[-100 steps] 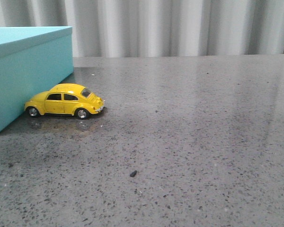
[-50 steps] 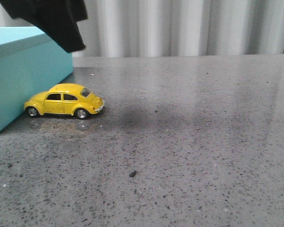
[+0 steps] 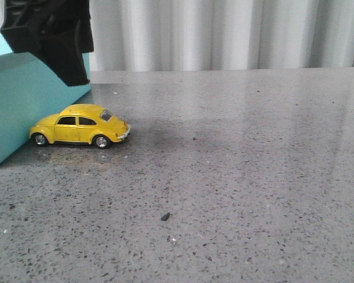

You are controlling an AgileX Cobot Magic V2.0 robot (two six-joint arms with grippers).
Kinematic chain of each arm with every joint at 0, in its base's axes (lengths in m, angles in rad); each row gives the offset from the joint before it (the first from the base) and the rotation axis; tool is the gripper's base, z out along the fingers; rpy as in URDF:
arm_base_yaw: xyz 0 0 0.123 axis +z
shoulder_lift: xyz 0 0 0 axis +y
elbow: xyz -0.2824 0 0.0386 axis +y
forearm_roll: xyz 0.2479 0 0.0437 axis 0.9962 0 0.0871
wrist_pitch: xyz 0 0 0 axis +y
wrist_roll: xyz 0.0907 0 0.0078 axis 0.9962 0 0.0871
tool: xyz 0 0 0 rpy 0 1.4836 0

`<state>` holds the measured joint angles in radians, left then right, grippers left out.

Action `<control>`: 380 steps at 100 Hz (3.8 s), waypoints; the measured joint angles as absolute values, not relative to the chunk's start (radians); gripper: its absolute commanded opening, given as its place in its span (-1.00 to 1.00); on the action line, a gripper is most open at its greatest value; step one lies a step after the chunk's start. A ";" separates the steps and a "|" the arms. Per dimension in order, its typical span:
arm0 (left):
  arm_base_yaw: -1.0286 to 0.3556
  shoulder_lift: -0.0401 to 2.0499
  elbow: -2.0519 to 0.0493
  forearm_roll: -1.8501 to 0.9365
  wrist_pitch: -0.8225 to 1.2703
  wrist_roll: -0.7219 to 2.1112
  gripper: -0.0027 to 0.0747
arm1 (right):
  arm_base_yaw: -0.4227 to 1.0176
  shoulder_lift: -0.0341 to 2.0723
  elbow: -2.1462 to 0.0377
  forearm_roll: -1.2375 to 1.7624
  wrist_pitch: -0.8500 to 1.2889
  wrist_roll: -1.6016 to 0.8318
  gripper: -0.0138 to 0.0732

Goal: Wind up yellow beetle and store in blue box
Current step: 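Lower the left gripper over the Beetle beside the blue box, then close the left gripper on the Beetle and lift it over the box, then lower the Beetle into the blue box and open the left gripper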

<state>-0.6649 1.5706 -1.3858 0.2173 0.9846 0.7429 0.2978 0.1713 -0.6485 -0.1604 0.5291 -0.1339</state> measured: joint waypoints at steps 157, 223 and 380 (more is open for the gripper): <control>-0.540 1.755 -1.390 0.000 0.972 0.780 0.06 | 0.298 0.171 -0.641 -0.156 0.522 -0.134 -0.78; -0.534 1.637 -1.512 -0.059 0.934 0.783 -0.99 | 0.298 0.171 -0.641 -0.156 0.522 -0.134 -0.78; -0.122 1.582 -1.257 -0.111 0.816 0.435 0.30 | 0.298 0.171 -0.641 -0.121 0.506 -0.134 -0.78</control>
